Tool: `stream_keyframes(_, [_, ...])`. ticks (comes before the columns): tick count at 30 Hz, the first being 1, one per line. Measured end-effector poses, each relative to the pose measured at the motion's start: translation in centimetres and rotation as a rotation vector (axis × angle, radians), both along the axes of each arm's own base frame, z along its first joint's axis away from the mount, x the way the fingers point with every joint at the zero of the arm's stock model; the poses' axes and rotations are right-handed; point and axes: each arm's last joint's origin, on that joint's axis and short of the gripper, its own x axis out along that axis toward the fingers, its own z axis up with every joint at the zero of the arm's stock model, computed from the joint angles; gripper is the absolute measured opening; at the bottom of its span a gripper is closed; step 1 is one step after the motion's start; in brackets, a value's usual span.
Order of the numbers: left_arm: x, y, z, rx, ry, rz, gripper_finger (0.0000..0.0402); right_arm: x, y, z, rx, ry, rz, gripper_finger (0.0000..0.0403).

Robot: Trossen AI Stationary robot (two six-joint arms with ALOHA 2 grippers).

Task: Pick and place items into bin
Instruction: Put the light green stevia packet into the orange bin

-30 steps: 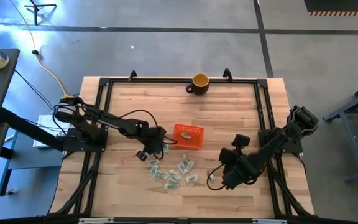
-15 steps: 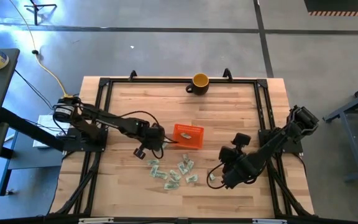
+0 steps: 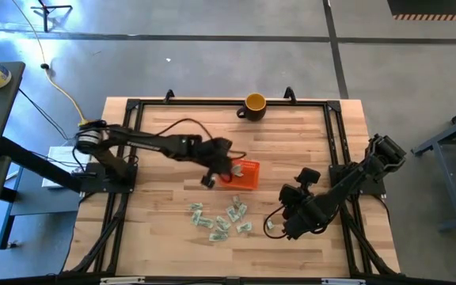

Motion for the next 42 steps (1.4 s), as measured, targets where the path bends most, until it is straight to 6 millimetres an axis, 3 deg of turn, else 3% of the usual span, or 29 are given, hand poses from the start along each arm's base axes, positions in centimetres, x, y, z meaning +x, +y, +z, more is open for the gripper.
stream_keyframes(7, [3.3, 0.2, -0.6, -0.004, 0.056, 0.114, 0.0076, -0.1, 0.1, 0.0, 0.012, 0.002, -0.006, 0.0287])
stream_keyframes(11, [2.9, -0.2, 0.1, -0.010, 0.119, 0.121, 0.0128, -0.2, 0.2, -0.2, 0.010, -0.002, -0.012, 0.0287])
stream_keyframes(19, [-1.3, -0.7, 1.2, -0.107, 0.372, 0.320, 0.0226, -1.6, -0.6, -3.4, 0.021, 0.070, -0.038, 0.0287])
stream_keyframes(23, [-2.6, -0.8, -0.1, -0.245, 0.452, 0.494, 0.0245, -1.9, -0.7, -4.3, 0.033, 0.069, -0.045, 0.0287])
stream_keyframes(31, [-3.8, -1.2, -5.1, -0.484, 0.515, 0.759, 0.0272, -2.5, -1.5, -4.7, 0.119, 0.023, -0.087, 0.0287])
stream_keyframes(37, [-3.2, -1.2, -5.7, -0.570, 0.417, 0.858, 0.0284, -3.4, -2.7, -4.4, 0.141, -0.015, -0.131, 0.0287])
stream_keyframes(42, [-2.6, -1.3, -6.0, -0.499, 0.322, 0.886, 0.0279, -3.3, -3.6, -4.1, 0.117, -0.039, -0.141, 0.0287])
